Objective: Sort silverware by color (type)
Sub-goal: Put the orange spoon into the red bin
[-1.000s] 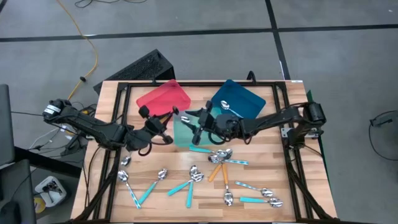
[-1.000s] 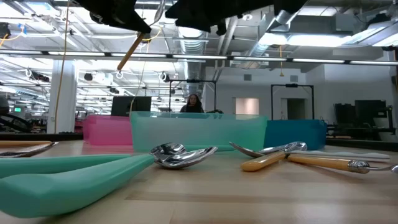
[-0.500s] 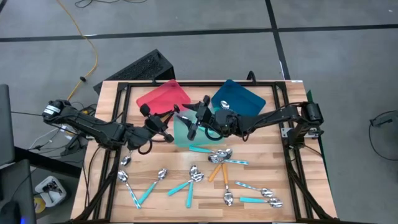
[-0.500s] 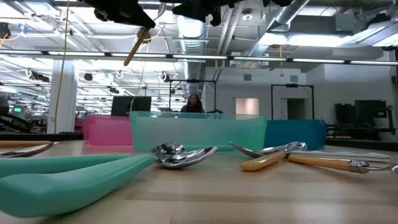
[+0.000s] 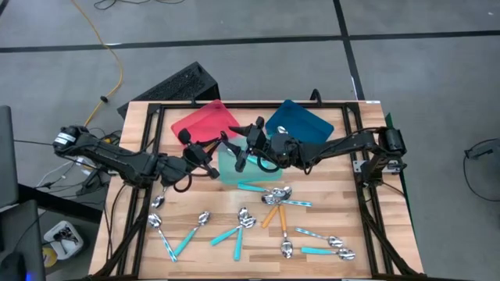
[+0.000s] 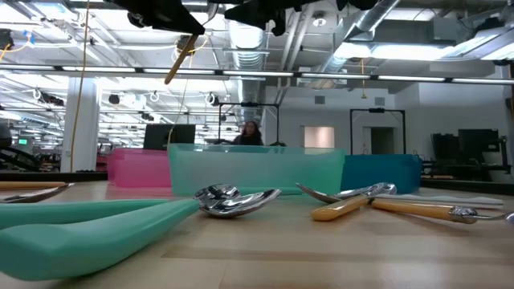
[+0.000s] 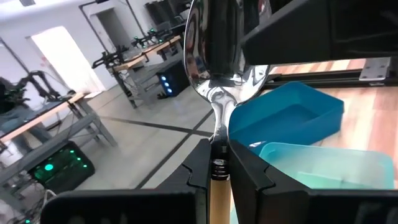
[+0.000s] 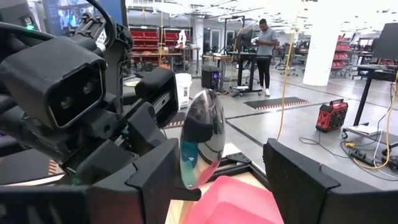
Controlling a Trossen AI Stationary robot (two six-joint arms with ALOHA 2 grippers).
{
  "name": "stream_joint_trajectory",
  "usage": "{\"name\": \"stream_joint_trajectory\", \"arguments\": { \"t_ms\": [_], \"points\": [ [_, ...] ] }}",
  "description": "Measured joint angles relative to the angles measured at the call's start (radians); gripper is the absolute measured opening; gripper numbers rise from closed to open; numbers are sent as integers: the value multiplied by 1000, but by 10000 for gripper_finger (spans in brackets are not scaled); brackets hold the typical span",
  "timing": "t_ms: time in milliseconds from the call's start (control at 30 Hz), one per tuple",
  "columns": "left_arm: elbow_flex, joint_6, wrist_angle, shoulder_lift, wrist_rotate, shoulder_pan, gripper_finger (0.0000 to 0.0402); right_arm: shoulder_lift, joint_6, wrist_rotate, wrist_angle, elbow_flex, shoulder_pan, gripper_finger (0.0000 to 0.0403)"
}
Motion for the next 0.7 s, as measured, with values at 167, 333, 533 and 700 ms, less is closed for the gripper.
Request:
{"name": "stream_joint_trajectory", "arguments": {
  "t_ms": [167, 333, 533, 700],
  "points": [
    [0, -4, 0, 0, 38, 15, 16, 0, 3, 2, -3, 0, -1, 253],
    [0, 72, -38, 0, 37, 15, 16, 0, 23, 3, -44, 0, -2, 253],
    [0, 151, -106, 0, 54, 15, 16, 0, 147, 1, -121, 0, -19, 253],
    [0, 232, -163, 0, 56, 15, 16, 0, 237, -1, -201, 0, -26, 253]
  ]
}}
